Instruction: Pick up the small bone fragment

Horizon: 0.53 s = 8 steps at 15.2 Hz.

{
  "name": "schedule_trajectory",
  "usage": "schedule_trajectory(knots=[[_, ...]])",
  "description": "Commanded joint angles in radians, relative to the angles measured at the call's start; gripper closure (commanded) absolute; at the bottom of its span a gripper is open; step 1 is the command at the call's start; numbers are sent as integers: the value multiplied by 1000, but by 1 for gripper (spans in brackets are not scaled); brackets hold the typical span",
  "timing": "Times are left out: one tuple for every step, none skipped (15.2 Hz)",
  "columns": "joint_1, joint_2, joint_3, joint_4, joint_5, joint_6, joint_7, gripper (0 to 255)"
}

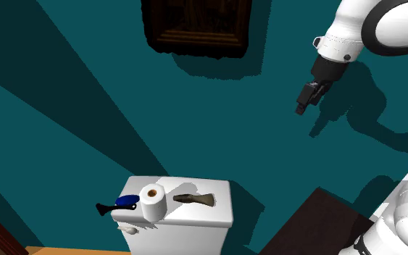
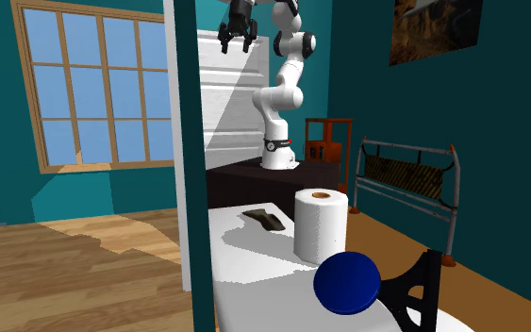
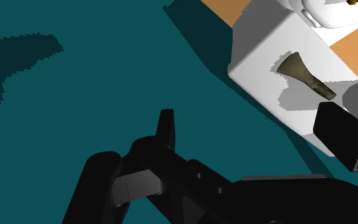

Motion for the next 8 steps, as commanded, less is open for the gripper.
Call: schedule_trajectory(knots=[[0,0,0,0,0,0,0,0],[7,25,1,-8,1,29,-11,0],[14,50,2,-16,1,57,-22,0],[21,77,4,-22,2,85,-34,0],[27,104,5,-27,3,113,-45,0],[34,132,7,-31,3,141,-56,0],[40,160,9,-34,3,168,-67,0],[47,190,11,-36,4,195,-77,0]])
